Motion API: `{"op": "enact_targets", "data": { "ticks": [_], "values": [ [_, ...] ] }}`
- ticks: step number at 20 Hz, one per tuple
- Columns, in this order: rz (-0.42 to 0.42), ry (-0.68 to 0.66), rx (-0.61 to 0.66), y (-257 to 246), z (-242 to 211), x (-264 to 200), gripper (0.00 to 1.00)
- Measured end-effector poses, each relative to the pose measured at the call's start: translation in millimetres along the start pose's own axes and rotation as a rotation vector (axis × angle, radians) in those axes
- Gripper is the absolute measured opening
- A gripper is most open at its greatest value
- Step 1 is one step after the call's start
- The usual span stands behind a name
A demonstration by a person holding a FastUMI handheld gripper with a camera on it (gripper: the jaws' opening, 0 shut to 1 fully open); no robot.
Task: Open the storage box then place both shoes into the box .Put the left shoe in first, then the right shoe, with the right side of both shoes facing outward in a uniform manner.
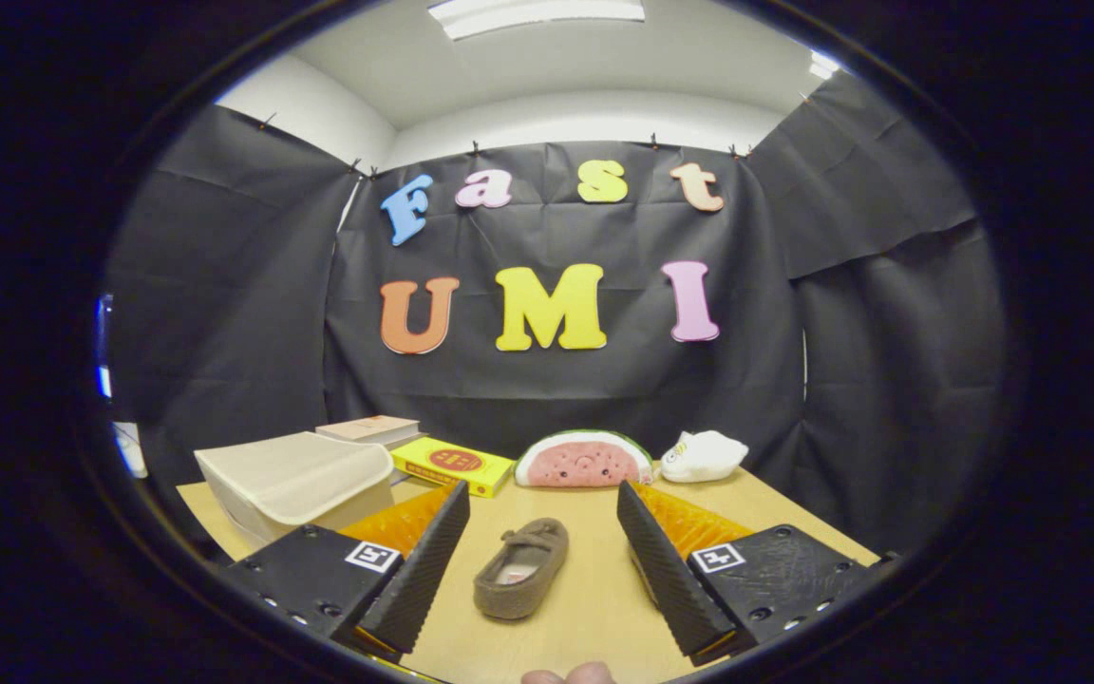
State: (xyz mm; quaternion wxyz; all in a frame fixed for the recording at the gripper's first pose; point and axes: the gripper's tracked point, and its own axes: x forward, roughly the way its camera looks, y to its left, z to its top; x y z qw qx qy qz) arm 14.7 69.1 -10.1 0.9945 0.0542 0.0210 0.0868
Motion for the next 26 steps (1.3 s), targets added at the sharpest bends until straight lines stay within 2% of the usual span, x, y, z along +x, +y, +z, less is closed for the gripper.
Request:
{"op": "enact_targets", "data": {
  "ticks": [6,12,18,26],
  "values": [
    [0.18,0.04,0.084,93,-21,37,0.95],
    [0.376,0.127,0.228,188,-48,68,0.95],
    [0.435,0.213,0.31,228,-77,96,0.95],
    [0.515,0.37,0.6,249,-101,115,0.95]
  ]
}}
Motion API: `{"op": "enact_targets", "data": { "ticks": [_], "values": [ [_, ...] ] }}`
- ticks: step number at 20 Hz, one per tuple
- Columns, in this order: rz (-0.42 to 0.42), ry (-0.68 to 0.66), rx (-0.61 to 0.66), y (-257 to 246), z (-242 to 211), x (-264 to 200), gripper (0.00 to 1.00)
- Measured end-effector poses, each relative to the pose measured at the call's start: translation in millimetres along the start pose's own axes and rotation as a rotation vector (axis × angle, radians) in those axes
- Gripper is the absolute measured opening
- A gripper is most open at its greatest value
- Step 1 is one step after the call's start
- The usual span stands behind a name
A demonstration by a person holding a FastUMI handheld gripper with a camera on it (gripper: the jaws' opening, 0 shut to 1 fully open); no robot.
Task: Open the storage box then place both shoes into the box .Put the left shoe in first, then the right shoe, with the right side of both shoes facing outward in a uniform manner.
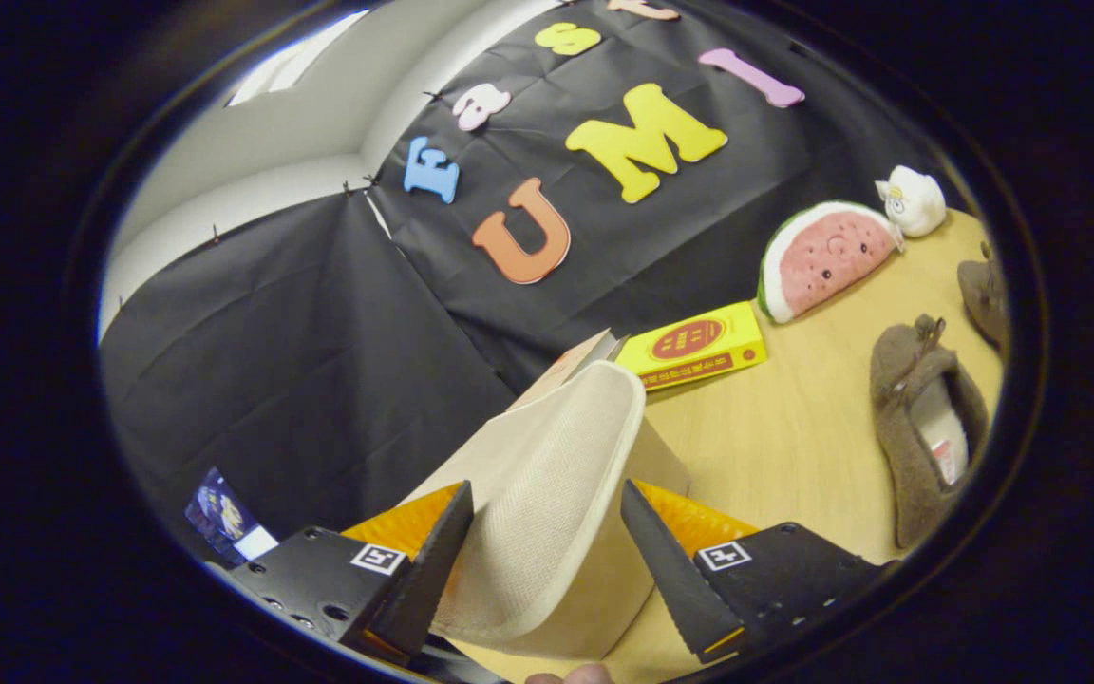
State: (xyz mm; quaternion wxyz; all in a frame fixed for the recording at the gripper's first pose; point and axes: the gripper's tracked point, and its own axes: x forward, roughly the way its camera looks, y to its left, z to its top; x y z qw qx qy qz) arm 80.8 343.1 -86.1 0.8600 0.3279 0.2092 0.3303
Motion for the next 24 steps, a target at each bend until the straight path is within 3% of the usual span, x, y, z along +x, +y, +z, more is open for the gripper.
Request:
{"op": "enact_targets", "data": {
  "ticks": [5,10,11,13,16,24],
  "values": [
    [0.055,0.063,0.156,6,-5,1,0.95],
    [0.036,-0.071,0.176,4,43,-19,0.41],
    [0.064,-0.053,0.163,15,45,-20,0.31],
    [0.04,-0.021,0.137,23,47,-19,0.07],
    [0.05,-0.027,0.083,50,67,-18,0.0],
    [0.021,0.012,-0.119,139,106,-6,0.0]
  ]
}}
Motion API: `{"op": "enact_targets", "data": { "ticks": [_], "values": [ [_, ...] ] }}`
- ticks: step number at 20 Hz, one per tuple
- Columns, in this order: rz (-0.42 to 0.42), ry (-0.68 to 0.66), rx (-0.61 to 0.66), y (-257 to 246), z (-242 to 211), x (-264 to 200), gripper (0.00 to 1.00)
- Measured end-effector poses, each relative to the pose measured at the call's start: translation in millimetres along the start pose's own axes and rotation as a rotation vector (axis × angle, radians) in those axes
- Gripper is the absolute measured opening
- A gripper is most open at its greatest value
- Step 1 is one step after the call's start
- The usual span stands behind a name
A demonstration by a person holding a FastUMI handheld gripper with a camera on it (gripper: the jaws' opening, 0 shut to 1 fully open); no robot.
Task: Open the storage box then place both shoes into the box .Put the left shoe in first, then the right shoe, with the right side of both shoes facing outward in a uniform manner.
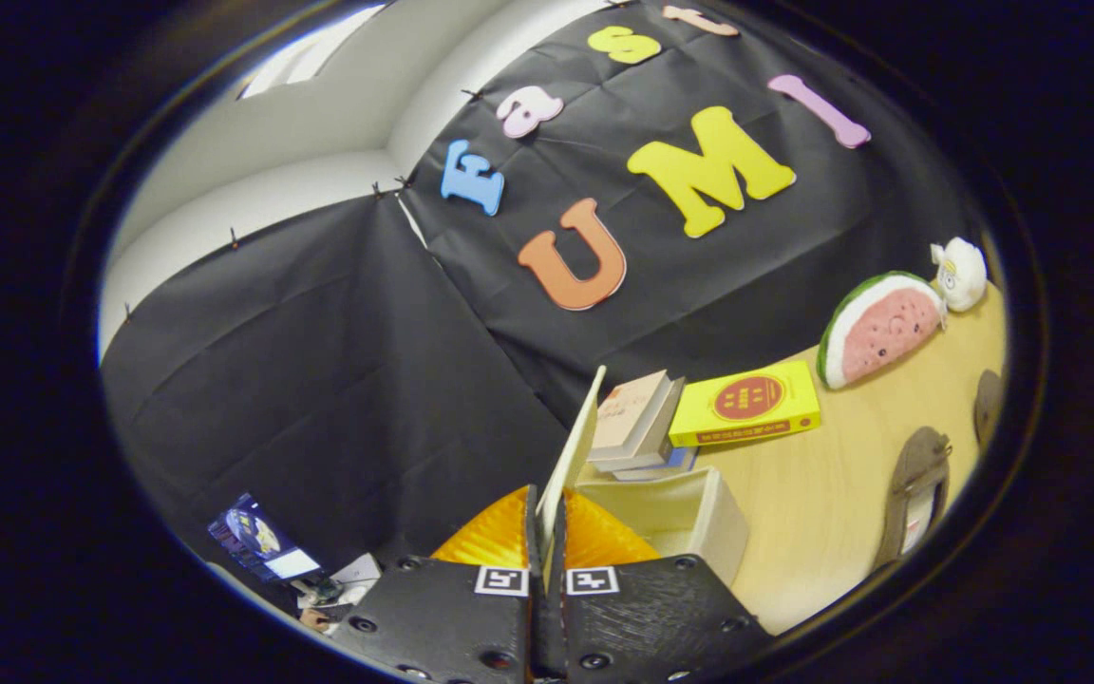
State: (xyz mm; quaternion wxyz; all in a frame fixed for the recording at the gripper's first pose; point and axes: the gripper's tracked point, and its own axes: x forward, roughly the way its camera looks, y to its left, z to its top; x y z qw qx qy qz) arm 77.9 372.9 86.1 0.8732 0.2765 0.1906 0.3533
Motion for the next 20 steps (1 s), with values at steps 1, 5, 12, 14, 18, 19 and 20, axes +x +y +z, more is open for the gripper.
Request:
{"op": "enact_targets", "data": {
  "ticks": [1,5,12,14,18,19,20],
  "values": [
    [0.0,0.007,-0.023,13,4,5,0.0],
    [-0.01,0.049,-0.133,68,6,32,0.0],
    [-0.03,0.095,-0.279,150,-24,89,0.0],
    [-0.036,0.123,-0.273,165,-32,109,0.0],
    [-0.042,0.152,-0.314,187,-56,133,0.09],
    [-0.036,0.152,-0.332,190,-61,138,0.13],
    [-0.025,0.156,-0.352,194,-70,141,0.2]
  ]
}}
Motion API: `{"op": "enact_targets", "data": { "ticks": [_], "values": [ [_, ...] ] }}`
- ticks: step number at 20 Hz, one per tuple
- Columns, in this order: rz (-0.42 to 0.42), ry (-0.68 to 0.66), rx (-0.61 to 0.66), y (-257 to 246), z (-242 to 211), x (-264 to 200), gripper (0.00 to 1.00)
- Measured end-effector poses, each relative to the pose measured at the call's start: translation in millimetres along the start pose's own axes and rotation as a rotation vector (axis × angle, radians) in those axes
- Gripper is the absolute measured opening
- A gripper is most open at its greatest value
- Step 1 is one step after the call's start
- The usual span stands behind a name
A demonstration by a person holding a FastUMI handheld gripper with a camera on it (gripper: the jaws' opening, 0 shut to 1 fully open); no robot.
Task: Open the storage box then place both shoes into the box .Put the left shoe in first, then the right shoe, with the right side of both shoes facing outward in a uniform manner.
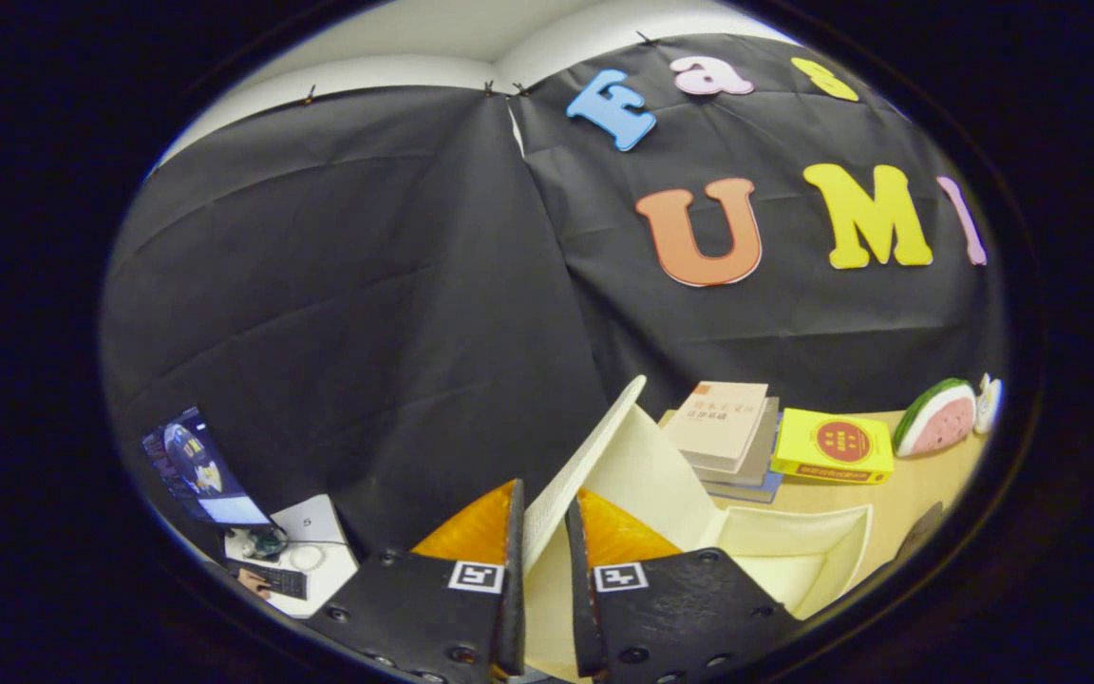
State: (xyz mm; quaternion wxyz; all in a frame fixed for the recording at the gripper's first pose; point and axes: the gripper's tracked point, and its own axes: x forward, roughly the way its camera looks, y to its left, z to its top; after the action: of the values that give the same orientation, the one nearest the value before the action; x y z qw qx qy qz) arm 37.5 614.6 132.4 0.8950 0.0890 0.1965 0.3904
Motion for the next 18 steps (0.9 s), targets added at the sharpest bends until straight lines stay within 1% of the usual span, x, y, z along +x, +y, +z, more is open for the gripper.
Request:
{"op": "enact_targets", "data": {
  "ticks": [1,3,6,8,10,12,15,18],
  "values": [
    [0.024,0.01,-0.027,7,-5,5,0.23],
    [0.065,0.007,-0.043,15,-11,4,0.53],
    [0.086,-0.007,-0.064,23,-17,5,0.98],
    [0.089,-0.022,-0.089,26,-18,0,0.93],
    [0.085,-0.056,-0.109,25,-13,-10,0.94],
    [0.063,-0.106,-0.141,16,-7,-22,0.94],
    [0.016,-0.189,-0.175,-11,4,-48,0.93],
    [-0.043,-0.246,-0.192,-54,10,-78,0.94]
  ]
}}
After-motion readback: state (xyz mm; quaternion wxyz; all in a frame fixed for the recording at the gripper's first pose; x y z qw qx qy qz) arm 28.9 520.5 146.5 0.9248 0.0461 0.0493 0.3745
